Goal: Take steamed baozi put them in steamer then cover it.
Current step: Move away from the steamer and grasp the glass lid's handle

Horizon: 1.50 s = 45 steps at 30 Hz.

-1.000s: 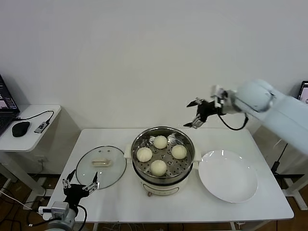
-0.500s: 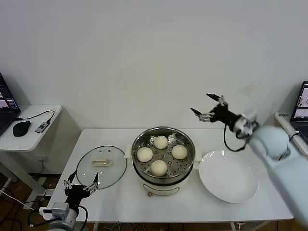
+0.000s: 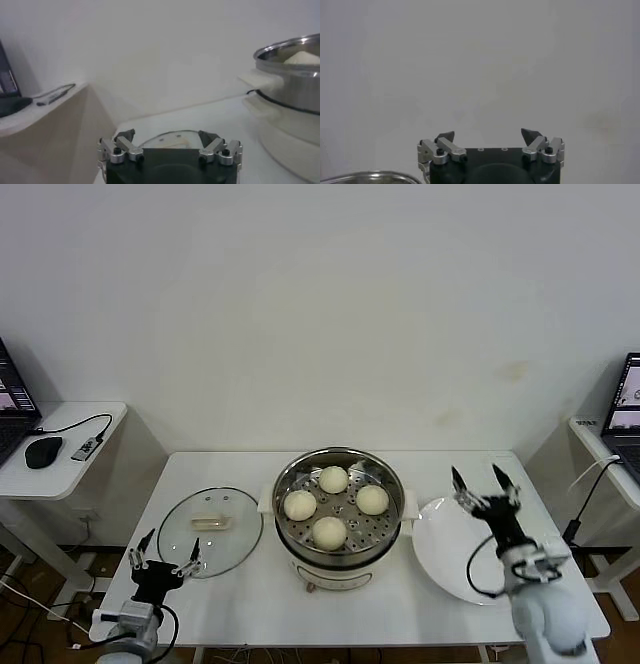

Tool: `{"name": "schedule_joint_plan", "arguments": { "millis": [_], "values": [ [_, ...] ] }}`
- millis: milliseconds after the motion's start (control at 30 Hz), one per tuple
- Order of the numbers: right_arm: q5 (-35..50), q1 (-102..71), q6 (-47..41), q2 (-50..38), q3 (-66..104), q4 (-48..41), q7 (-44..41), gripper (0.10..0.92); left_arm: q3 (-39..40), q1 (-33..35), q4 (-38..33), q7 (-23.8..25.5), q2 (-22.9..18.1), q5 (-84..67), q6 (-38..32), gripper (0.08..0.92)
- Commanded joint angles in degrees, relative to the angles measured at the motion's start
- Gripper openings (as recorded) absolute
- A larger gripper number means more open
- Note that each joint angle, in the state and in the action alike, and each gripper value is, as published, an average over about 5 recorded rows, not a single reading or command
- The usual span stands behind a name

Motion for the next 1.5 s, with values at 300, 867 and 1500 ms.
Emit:
{"name": "schedule_joint_plan", "arguments": {
  "millis": [300,867,1500],
  "values": [
    [-4.1,-10.9,1.5,7.0,2.5,4.7,4.1,0.823,9.8,-9.6,26.1,-27.3,11.7,59.4,-16.3,0.823],
    [-6.6,-10.9,1.7,8.9,1.5,4.5,3.6,0.823,9.5,-17.7,32.6,-15.6,11.2,58.7,-15.0,0.823],
    [-7.1,-10.5,2.0,9.8,0.7,4.2,3.8,0.823,10.9,-21.1,34.4,-14.0,9.5,55.3,-10.9,0.823]
  ]
}}
